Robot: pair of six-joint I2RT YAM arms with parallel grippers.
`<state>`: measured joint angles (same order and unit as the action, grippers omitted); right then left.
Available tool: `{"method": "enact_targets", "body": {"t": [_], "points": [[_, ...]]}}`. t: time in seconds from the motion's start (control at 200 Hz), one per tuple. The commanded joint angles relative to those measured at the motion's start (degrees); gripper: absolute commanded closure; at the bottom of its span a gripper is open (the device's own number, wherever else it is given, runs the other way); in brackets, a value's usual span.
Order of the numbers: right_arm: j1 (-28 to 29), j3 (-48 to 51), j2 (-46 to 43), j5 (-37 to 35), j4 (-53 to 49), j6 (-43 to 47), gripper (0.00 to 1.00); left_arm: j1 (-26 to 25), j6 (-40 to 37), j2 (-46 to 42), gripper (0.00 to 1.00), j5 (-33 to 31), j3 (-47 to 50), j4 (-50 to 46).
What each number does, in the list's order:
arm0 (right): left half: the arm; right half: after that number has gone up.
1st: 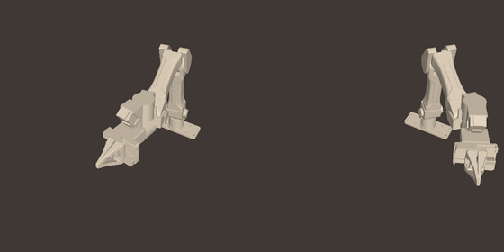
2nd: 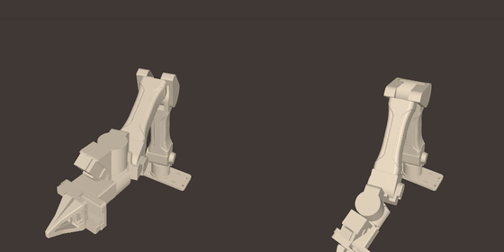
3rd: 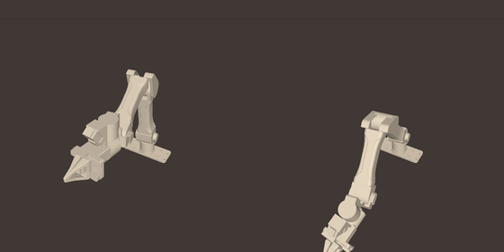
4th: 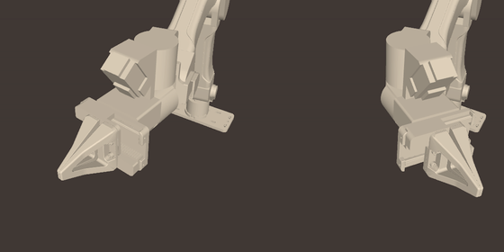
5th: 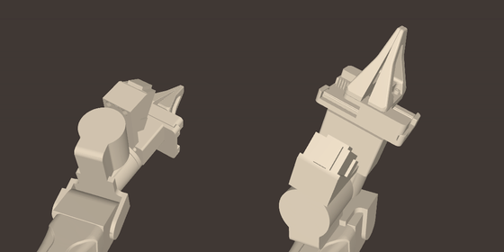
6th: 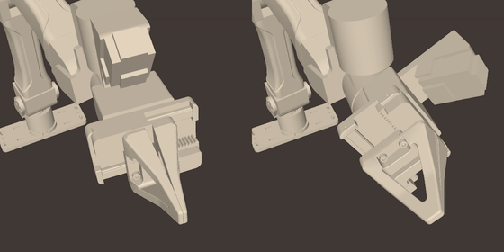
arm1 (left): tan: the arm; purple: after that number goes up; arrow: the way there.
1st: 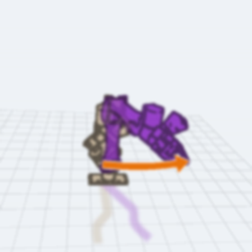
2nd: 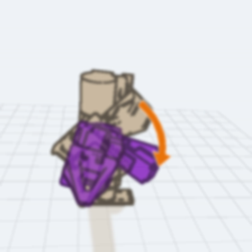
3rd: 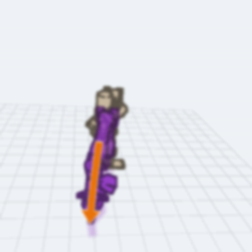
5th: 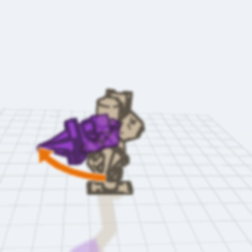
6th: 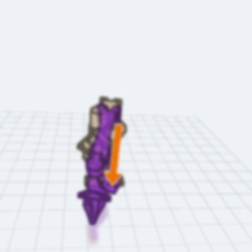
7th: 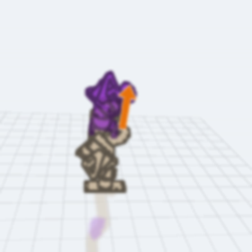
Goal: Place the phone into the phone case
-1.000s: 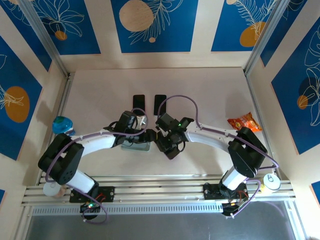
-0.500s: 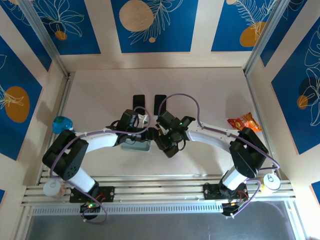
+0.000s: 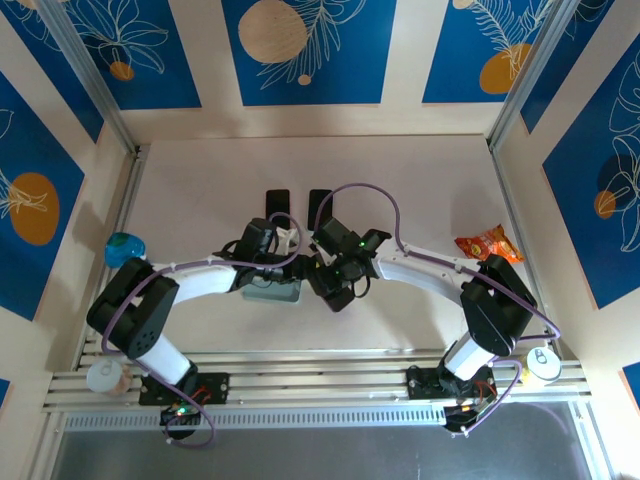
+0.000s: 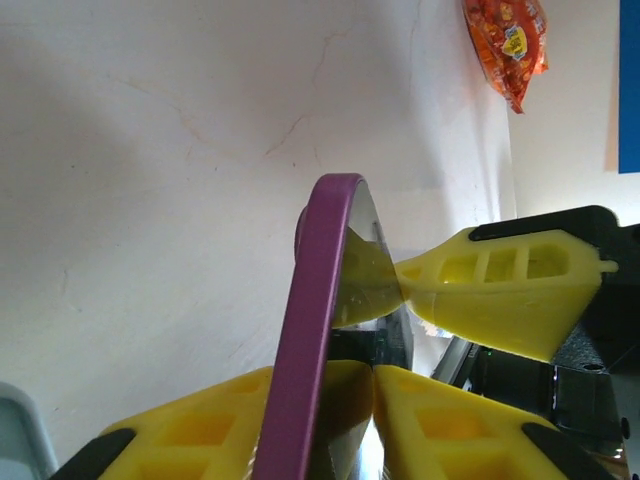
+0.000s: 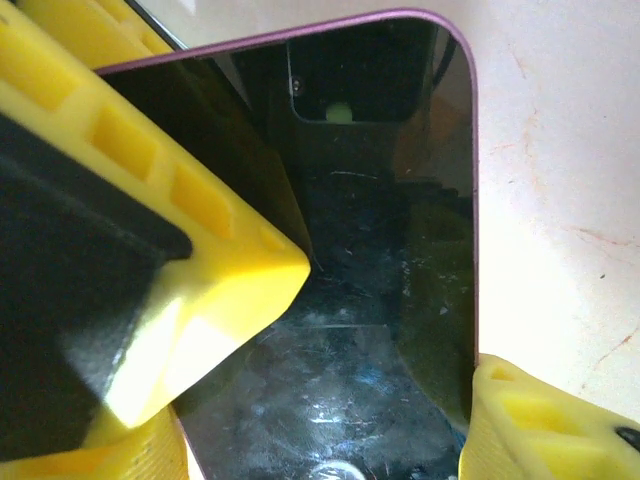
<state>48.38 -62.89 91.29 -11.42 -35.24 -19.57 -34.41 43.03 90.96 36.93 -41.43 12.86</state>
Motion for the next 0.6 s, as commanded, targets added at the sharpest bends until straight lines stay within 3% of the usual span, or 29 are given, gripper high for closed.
{"method": "enact_targets", "body": {"t": [0.0,0.135,0.23,0.345,0.435,0.595], "points": [[-0.79,-1.28,-2.09,2.31,1.31,-0.09,0.55,-0.65,-0.25,0.89,0.78,1.22,-1.20,1.23],[-1.53,0.16,-2.68,3.49,2.40,-0.77,0.55,-0.61,0.31,0.76,1.00,1.26,-0.94,2.50],[-2.19,1.29,-3.20,4.36,3.02,-1.46,0.54,-0.65,0.70,0.20,1.00,0.90,-0.76,3.35],[-3.42,3.68,-5.12,6.24,4.47,-3.12,0.37,-0.65,1.32,-1.89,1.00,-0.50,-0.76,3.65],[-6.54,8.04,-8.52,11.67,8.36,-6.59,0.31,-0.65,1.68,-5.48,1.00,-3.46,-0.76,3.57],[-14.09,18.09,-15.00,22.13,20.65,-15.57,0.28,-0.65,3.85,-13.18,1.00,-13.11,-0.38,4.76]]}}
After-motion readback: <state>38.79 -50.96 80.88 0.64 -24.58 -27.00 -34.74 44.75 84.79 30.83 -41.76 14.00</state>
